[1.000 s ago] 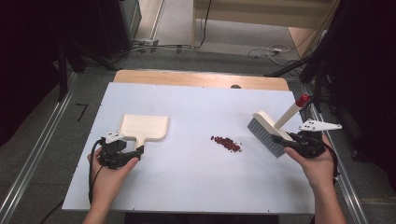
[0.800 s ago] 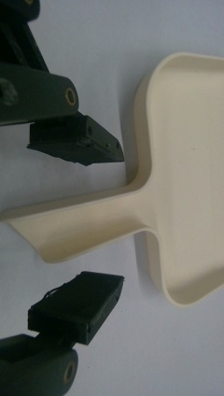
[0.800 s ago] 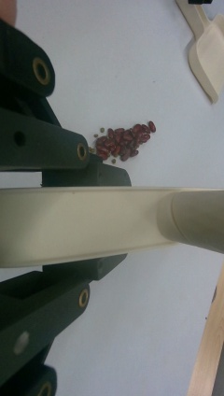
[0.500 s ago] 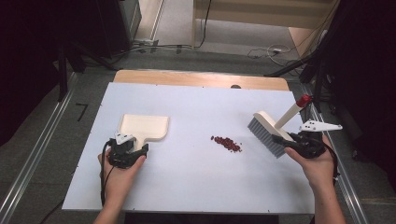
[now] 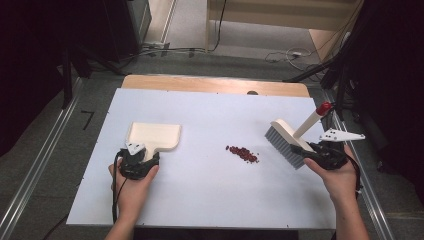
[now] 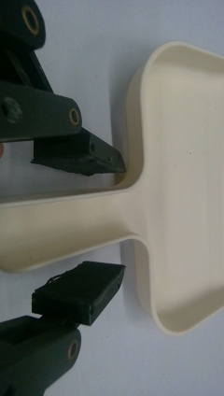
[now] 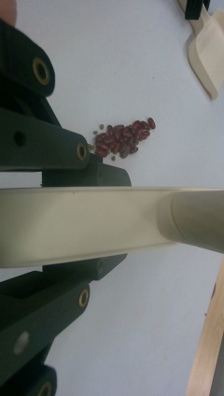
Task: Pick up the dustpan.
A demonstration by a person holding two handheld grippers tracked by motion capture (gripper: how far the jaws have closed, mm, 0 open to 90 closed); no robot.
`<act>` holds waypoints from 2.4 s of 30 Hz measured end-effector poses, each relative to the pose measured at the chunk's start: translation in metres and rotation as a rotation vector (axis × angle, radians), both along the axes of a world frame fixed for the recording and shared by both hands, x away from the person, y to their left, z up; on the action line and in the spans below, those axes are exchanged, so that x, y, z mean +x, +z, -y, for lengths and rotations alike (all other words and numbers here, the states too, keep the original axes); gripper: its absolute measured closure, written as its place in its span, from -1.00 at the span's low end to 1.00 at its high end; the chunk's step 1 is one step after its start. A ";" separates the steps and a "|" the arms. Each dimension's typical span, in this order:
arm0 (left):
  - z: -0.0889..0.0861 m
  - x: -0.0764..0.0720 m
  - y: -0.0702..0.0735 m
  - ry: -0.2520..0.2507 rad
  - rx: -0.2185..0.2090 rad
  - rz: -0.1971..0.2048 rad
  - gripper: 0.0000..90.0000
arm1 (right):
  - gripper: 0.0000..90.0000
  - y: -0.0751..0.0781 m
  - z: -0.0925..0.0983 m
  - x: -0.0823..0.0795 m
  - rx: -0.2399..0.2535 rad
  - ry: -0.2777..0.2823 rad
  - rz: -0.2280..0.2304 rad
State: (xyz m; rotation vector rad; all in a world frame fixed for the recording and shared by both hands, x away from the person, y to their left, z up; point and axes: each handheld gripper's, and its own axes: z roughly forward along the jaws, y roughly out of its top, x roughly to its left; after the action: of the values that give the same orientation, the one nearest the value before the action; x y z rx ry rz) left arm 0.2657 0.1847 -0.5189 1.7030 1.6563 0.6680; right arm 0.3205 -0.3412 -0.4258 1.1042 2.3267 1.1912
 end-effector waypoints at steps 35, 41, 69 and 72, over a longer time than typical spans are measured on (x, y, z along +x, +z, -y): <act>0.002 0.005 -0.001 -0.008 0.078 -0.002 0.46 | 0.45 -0.003 -0.002 -0.001 -0.004 -0.001 -0.004; 0.003 0.005 -0.001 -0.011 0.084 -0.002 0.44 | 0.45 -0.002 -0.001 -0.002 -0.004 0.000 -0.001; -0.004 0.004 0.002 -0.100 0.072 0.019 0.47 | 0.45 -0.003 0.000 -0.002 -0.008 -0.001 0.003; -0.005 0.003 0.003 -0.101 0.085 0.027 0.47 | 0.45 -0.002 0.000 -0.003 -0.006 -0.002 0.003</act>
State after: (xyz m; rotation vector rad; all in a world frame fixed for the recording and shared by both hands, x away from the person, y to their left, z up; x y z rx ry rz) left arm 0.2683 0.1898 -0.5158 1.8171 1.5316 0.7180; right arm 0.3177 -0.3412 -0.4281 1.1010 2.3248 1.1836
